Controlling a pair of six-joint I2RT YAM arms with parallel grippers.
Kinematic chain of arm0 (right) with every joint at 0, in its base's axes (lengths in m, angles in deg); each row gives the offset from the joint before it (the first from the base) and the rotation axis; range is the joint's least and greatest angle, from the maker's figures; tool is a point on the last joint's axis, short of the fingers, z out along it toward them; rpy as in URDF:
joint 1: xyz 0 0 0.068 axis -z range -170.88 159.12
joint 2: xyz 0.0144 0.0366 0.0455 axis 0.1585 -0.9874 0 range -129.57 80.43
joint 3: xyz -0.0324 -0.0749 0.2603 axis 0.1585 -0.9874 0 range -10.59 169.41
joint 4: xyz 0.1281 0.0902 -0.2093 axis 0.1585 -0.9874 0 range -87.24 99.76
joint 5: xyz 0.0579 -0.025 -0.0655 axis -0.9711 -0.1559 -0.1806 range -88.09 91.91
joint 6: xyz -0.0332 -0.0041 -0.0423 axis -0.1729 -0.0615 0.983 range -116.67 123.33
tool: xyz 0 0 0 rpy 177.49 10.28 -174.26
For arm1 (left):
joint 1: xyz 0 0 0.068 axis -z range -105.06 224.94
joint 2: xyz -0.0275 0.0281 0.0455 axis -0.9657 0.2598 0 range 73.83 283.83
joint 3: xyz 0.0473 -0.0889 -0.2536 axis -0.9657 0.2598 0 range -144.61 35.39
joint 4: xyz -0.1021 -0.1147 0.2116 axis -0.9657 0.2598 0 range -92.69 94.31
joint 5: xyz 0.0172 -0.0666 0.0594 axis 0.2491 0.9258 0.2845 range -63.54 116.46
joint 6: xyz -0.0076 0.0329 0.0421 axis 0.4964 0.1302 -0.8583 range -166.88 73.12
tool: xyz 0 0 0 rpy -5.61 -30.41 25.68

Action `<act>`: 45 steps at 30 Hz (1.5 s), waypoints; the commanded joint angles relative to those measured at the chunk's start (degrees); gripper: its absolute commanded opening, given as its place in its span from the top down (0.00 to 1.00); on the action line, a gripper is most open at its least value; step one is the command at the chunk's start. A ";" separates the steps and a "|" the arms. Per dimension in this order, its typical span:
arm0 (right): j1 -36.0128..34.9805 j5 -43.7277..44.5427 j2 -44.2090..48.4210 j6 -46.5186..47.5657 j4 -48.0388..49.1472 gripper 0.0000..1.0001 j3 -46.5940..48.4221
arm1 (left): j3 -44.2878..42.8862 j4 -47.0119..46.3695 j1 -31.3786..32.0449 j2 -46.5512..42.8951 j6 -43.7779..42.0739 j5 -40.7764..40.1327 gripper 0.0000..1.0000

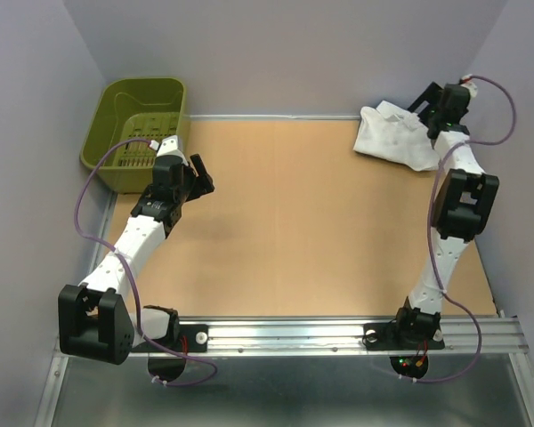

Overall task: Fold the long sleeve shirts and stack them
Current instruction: Neatly place the folded shirt to the corner

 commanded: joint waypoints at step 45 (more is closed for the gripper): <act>9.50 -2.56 65.45 3.32 -8.42 0.00 -39.04 | -3.68 5.94 -0.30 -23.63 -1.63 -1.51 0.13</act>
